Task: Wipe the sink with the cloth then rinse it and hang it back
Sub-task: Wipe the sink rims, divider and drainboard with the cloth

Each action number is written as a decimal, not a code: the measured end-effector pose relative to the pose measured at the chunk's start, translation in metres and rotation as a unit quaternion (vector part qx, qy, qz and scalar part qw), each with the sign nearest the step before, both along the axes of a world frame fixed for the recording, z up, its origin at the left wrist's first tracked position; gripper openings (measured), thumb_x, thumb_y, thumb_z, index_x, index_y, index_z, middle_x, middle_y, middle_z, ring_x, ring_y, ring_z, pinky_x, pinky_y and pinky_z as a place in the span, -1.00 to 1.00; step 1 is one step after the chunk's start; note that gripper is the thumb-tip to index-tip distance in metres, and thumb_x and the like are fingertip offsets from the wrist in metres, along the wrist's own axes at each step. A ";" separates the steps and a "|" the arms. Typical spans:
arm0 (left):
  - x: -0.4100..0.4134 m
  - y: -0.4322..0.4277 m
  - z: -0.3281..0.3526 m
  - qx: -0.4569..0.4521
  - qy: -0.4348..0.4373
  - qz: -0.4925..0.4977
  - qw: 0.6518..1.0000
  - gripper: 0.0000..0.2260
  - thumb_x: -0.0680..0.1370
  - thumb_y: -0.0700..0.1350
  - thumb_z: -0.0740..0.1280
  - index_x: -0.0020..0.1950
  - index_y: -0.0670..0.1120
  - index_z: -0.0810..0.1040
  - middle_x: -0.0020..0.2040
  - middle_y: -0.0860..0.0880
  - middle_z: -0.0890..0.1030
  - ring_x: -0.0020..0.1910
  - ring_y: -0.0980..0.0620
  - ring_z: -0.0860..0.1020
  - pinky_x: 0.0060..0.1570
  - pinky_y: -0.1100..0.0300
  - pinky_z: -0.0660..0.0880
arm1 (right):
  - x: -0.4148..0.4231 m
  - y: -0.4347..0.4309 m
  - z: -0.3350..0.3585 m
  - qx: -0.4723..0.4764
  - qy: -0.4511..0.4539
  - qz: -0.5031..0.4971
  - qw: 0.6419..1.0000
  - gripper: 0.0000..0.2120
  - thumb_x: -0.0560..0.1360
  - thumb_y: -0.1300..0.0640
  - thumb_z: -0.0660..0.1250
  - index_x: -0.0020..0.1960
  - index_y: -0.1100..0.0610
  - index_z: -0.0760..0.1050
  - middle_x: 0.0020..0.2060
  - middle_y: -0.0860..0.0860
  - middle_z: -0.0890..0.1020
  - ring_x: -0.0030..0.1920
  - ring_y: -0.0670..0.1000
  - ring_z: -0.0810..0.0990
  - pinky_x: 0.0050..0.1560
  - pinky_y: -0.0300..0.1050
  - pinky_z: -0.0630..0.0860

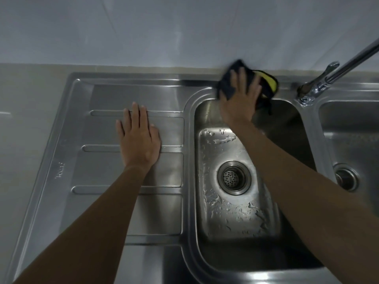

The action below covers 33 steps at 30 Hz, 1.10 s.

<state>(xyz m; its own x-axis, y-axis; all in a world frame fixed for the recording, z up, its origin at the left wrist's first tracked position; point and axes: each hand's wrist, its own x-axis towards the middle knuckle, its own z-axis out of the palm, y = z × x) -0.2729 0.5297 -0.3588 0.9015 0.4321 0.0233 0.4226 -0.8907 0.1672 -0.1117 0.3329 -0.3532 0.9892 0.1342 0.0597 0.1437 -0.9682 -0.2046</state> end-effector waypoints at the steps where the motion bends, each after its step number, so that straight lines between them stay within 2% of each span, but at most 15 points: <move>1: 0.000 0.000 0.000 0.000 0.001 0.001 1.000 -0.51 0.64 -0.04 -0.02 0.55 -0.12 0.03 0.57 -0.10 0.02 0.55 -0.13 -0.03 0.50 -0.09 -0.08 | -0.001 0.015 0.002 -0.013 -0.003 0.068 0.998 -0.41 0.58 -0.11 0.04 0.54 0.04 -0.02 0.54 0.03 0.02 0.51 0.27 -0.17 0.46 0.13 -0.24; 4: 0.000 0.001 -0.001 -0.003 0.002 0.001 1.000 -0.51 0.63 -0.04 -0.03 0.55 -0.12 0.02 0.57 -0.10 0.01 0.55 -0.13 -0.03 0.50 -0.09 -0.08 | -0.001 0.043 0.007 -0.006 -0.005 0.184 0.983 -0.44 0.60 -0.12 0.01 0.53 0.05 0.05 0.52 0.02 0.12 0.52 0.22 -0.11 0.47 0.07 -0.25; 7: 0.000 0.001 0.000 0.000 -0.001 -0.002 1.000 -0.50 0.62 -0.02 -0.05 0.55 -0.12 0.04 0.57 -0.11 0.04 0.54 -0.15 0.00 0.50 -0.10 -0.06 | 0.004 0.016 0.004 -0.042 -0.013 0.244 0.969 -0.41 0.58 -0.07 0.08 0.54 0.05 0.00 0.54 -0.01 0.05 0.53 0.19 -0.12 0.47 0.04 -0.23; 9: 0.000 0.000 0.000 0.003 -0.003 -0.003 1.000 -0.48 0.59 0.00 -0.08 0.55 -0.13 0.06 0.56 -0.12 0.06 0.54 -0.16 0.02 0.49 -0.11 -0.04 | 0.013 -0.026 -0.001 -0.060 -0.021 0.175 0.982 -0.36 0.54 -0.03 0.09 0.55 0.07 -0.04 0.54 0.03 -0.01 0.52 0.22 -0.12 0.48 0.10 -0.17; 12: 0.000 0.001 0.000 0.003 -0.001 -0.004 1.000 -0.48 0.60 -0.01 -0.07 0.55 -0.14 0.06 0.56 -0.13 0.06 0.54 -0.17 0.03 0.49 -0.12 -0.03 | 0.017 -0.078 0.001 -0.046 0.002 -0.015 0.999 -0.35 0.57 -0.03 0.06 0.55 0.12 -0.14 0.54 0.08 -0.11 0.51 0.27 -0.17 0.47 0.15 -0.12; 14: 0.000 0.001 -0.001 0.002 0.004 -0.006 1.000 -0.48 0.60 -0.01 -0.08 0.55 -0.14 0.05 0.56 -0.13 0.05 0.53 -0.18 0.02 0.49 -0.13 -0.03 | 0.016 -0.081 0.004 -0.004 0.026 -0.063 0.998 -0.34 0.59 -0.03 0.07 0.54 0.16 -0.17 0.54 0.11 -0.15 0.50 0.27 -0.20 0.48 0.14 -0.14; 16: 0.000 0.001 0.000 0.008 0.010 -0.008 1.000 -0.48 0.60 -0.01 -0.09 0.55 -0.15 0.04 0.57 -0.13 0.04 0.53 -0.19 0.01 0.49 -0.13 -0.03 | 0.012 -0.062 0.009 0.030 0.045 -0.068 0.996 -0.33 0.58 -0.01 0.07 0.54 0.17 -0.17 0.54 0.11 -0.17 0.50 0.27 -0.22 0.47 0.16 -0.17; 18: 0.000 0.001 0.000 0.012 0.015 -0.012 1.000 -0.48 0.61 -0.01 -0.10 0.55 -0.15 0.02 0.57 -0.13 0.02 0.54 -0.19 -0.01 0.49 -0.12 -0.05 | 0.002 -0.033 0.012 0.040 0.051 -0.017 0.998 -0.33 0.56 0.00 0.10 0.55 0.15 -0.14 0.54 0.10 -0.16 0.50 0.27 -0.21 0.46 0.18 -0.16; 20: 0.000 0.002 0.002 0.005 0.021 -0.016 1.000 -0.50 0.64 -0.04 -0.06 0.56 -0.15 -0.01 0.57 -0.13 -0.01 0.54 -0.18 -0.04 0.50 -0.10 -0.08 | -0.019 0.003 0.011 0.016 0.060 0.084 0.995 -0.33 0.56 0.00 0.10 0.55 0.13 -0.13 0.54 0.08 -0.16 0.51 0.24 -0.21 0.46 0.17 -0.16; 23: 0.003 0.009 0.005 -0.045 0.028 -0.011 0.999 -0.53 0.66 -0.08 -0.05 0.56 -0.12 -0.04 0.58 -0.08 -0.07 0.55 -0.10 -0.11 0.50 -0.01 -0.17 | -0.048 0.054 0.006 0.043 0.095 0.182 0.978 -0.38 0.58 0.00 0.07 0.55 0.09 -0.11 0.54 0.03 -0.16 0.52 0.15 -0.24 0.47 0.10 -0.22; 25: 0.005 0.016 0.009 -0.128 0.008 -0.011 0.992 -0.56 0.67 -0.14 -0.05 0.55 -0.14 0.00 0.58 -0.07 -0.05 0.55 -0.06 -0.12 0.48 0.05 -0.22 | -0.062 0.068 0.008 0.086 0.121 0.183 0.972 -0.42 0.60 0.01 0.04 0.55 0.08 -0.09 0.54 0.00 -0.14 0.52 0.11 -0.25 0.48 0.06 -0.23; 27: 0.004 0.023 0.014 -0.268 -0.047 0.000 0.962 -0.59 0.67 -0.18 -0.02 0.53 -0.17 0.10 0.57 -0.09 0.03 0.55 -0.04 -0.07 0.46 0.09 -0.25 | -0.076 0.065 0.010 0.092 0.142 0.204 0.964 -0.42 0.60 0.03 0.05 0.55 0.09 -0.09 0.54 -0.02 -0.13 0.52 0.10 -0.25 0.49 0.07 -0.21; 29: -0.007 0.026 0.020 -0.325 -0.081 -0.004 0.942 -0.61 0.66 -0.19 0.02 0.50 -0.19 0.18 0.55 -0.11 0.10 0.55 -0.04 -0.02 0.46 0.11 -0.22 | -0.100 0.054 0.012 0.096 0.153 0.233 0.955 -0.40 0.59 0.06 0.08 0.55 0.09 -0.10 0.54 -0.03 -0.13 0.52 0.09 -0.26 0.50 0.07 -0.17; 33: -0.067 0.015 0.021 -0.186 -0.069 -0.026 0.980 -0.55 0.61 -0.10 0.00 0.49 -0.19 0.24 0.54 -0.13 0.17 0.54 -0.12 0.05 0.48 0.03 -0.08 | -0.167 0.034 0.009 0.181 0.199 0.210 0.940 -0.36 0.60 0.07 0.14 0.54 0.12 -0.12 0.54 0.00 -0.15 0.51 0.15 -0.25 0.51 0.04 -0.09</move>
